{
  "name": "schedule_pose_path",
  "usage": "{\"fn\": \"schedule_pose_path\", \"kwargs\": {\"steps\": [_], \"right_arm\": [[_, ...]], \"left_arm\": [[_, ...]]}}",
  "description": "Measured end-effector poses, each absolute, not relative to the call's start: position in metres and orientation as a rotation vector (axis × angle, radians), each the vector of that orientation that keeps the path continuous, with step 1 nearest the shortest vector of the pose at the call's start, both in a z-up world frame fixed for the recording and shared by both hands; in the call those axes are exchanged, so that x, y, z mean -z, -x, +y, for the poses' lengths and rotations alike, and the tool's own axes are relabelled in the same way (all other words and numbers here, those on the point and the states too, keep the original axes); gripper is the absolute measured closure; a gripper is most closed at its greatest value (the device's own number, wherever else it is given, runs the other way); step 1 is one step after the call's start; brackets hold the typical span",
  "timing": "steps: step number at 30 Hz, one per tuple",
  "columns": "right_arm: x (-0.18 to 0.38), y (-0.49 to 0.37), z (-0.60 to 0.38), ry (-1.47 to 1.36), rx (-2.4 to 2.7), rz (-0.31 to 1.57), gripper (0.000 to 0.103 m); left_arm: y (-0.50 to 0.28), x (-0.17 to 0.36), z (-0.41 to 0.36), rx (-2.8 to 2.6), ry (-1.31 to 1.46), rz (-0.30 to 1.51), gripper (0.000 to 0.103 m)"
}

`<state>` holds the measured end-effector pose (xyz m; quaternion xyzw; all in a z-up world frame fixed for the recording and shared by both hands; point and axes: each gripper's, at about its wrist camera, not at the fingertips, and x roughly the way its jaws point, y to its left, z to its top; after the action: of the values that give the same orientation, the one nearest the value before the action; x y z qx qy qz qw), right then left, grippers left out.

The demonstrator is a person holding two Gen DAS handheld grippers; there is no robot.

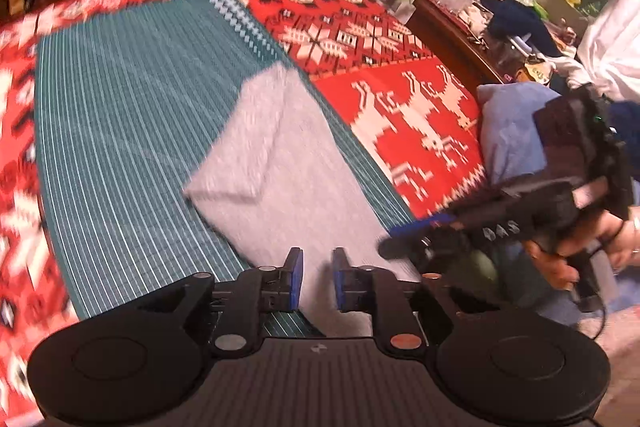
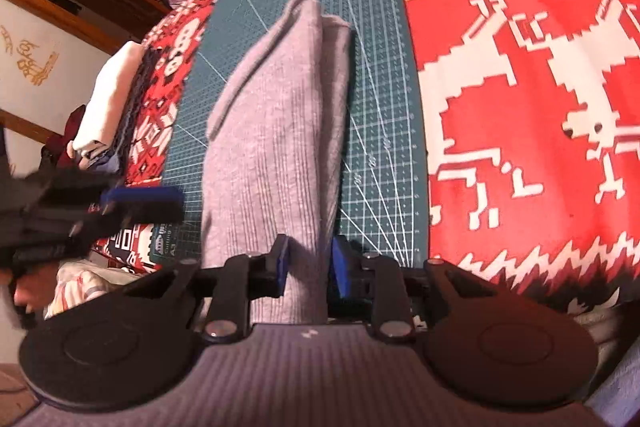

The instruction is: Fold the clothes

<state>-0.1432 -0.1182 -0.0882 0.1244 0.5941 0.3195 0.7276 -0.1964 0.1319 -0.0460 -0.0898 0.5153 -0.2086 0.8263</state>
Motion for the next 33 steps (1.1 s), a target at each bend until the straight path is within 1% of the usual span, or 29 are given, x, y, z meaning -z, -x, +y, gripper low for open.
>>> {"fn": "schedule_pose_path", "kwargs": {"steps": [3, 4, 11, 13, 16, 17, 18, 19, 20, 24, 33], "right_arm": [[0.092, 0.144, -0.111, -0.302, -0.699, 1.328, 0.087], [0.093, 0.145, -0.107, -0.308, -0.698, 1.327, 0.089], [0.096, 0.147, -0.078, -0.356, -0.696, 1.323, 0.091], [0.095, 0.151, -0.064, -0.354, -0.714, 1.315, 0.091], [0.096, 0.159, -0.040, -0.329, -0.742, 1.304, 0.091], [0.096, 0.162, -0.033, -0.320, -0.746, 1.296, 0.091], [0.095, 0.165, -0.030, -0.316, -0.745, 1.284, 0.091], [0.094, 0.169, -0.027, -0.313, -0.744, 1.271, 0.091], [0.094, 0.172, -0.024, -0.309, -0.743, 1.259, 0.091], [0.090, 0.185, -0.022, -0.263, -0.748, 1.213, 0.091], [0.103, 0.195, -0.038, -0.367, -0.759, 1.254, 0.090]], "left_arm": [[0.206, 0.045, 0.135, 0.437, 0.199, 1.111, 0.078], [0.210, 0.045, 0.136, 0.435, 0.202, 1.117, 0.078], [0.219, 0.037, 0.175, 0.288, 0.288, 1.089, 0.079], [0.227, 0.031, 0.187, 0.250, 0.325, 1.045, 0.079], [0.237, 0.027, 0.195, 0.197, 0.309, 0.978, 0.079], [0.240, 0.028, 0.193, 0.186, 0.296, 0.967, 0.080], [0.241, 0.029, 0.191, 0.177, 0.282, 0.962, 0.090], [0.242, 0.031, 0.186, 0.183, 0.262, 0.964, 0.095], [0.243, 0.033, 0.181, 0.195, 0.239, 0.965, 0.098], [0.247, 0.036, 0.162, 0.268, 0.183, 0.954, 0.098], [0.247, 0.056, 0.143, 0.356, 0.118, 0.962, 0.098]]}}
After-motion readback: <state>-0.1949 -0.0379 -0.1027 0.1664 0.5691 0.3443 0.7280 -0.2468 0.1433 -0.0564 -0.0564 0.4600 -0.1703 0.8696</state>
